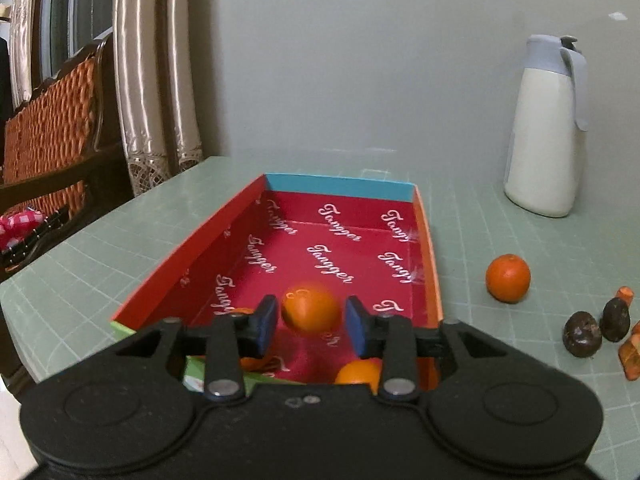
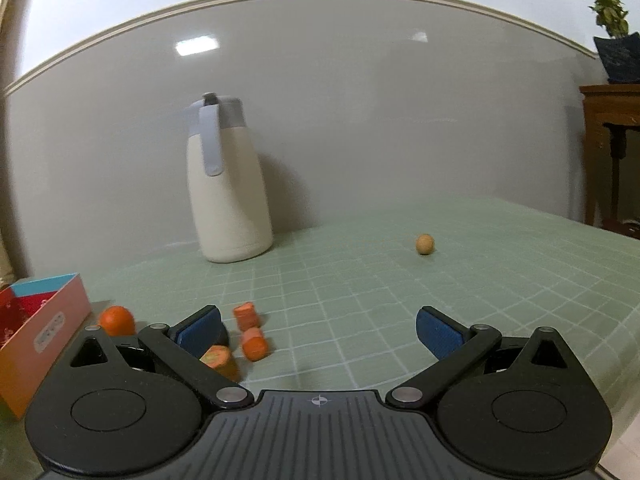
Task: Organize fruits
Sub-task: 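Lower the orange into the box and open the left gripper, then grasp the round carrot slice with the right gripper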
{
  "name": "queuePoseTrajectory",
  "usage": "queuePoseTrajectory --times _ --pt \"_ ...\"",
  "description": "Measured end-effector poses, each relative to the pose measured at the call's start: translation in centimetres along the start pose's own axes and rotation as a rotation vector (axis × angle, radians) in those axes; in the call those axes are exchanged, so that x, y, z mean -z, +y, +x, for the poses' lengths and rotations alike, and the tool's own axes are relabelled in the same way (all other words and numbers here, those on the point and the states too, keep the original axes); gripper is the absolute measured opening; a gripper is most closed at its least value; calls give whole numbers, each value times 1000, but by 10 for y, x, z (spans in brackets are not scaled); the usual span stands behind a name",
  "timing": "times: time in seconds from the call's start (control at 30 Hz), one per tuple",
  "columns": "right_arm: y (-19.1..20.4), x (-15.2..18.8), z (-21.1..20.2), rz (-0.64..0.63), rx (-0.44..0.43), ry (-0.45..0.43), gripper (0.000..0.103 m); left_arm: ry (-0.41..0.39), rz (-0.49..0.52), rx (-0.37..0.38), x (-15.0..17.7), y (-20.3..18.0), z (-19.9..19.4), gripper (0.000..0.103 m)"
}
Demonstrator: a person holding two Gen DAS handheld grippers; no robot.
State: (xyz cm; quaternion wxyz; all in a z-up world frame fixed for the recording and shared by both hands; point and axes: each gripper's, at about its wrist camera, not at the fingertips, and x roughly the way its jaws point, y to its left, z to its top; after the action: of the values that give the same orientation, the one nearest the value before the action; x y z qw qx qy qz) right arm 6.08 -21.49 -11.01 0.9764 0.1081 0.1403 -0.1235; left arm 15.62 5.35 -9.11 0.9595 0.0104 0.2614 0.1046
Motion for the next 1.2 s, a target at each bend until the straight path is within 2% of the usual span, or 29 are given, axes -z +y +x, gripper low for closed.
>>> queuePoseTrajectory --times 0.03,0.1,0.13,0.17,0.27,0.47,0.5,0.57,0.7,0.77,0.9,1.13,1.2 --pt "0 0 1 -3 -8 2 103 -6 0 -4 3 1 -5 36" --pt "2 -1 3 -2 -30 9 103 -20 -8 -12 3 3 -10 63" --pt "4 0 4 -2 -40 13 103 -33 -15 -18 3 5 -12 82" --pt "6 1 4 -4 -52 17 103 -52 -20 -23 2 7 -15 84" --pt "12 3 8 -8 -95 28 103 -91 -14 -8 0 12 -25 87" --pt "35 5 16 -38 -173 80 101 -85 -34 -20 -1 34 -34 88" --pt "39 5 18 -44 -179 85 98 -84 -46 -24 -1 39 -36 88" --pt "44 6 23 -56 -192 105 80 -83 -71 -42 0 52 -40 89" --pt "47 8 37 -35 -183 170 79 -87 -96 -83 2 74 -44 90" --pt "49 9 42 -35 -174 182 73 -89 -105 -99 3 83 -47 91" --pt "49 11 55 -22 -151 229 67 -83 -131 -124 4 100 -48 92" --pt "56 17 63 -68 -124 254 37 -56 -171 -177 9 120 -45 94" --pt "58 18 64 -84 -112 249 34 -50 -182 -179 10 125 -45 94"
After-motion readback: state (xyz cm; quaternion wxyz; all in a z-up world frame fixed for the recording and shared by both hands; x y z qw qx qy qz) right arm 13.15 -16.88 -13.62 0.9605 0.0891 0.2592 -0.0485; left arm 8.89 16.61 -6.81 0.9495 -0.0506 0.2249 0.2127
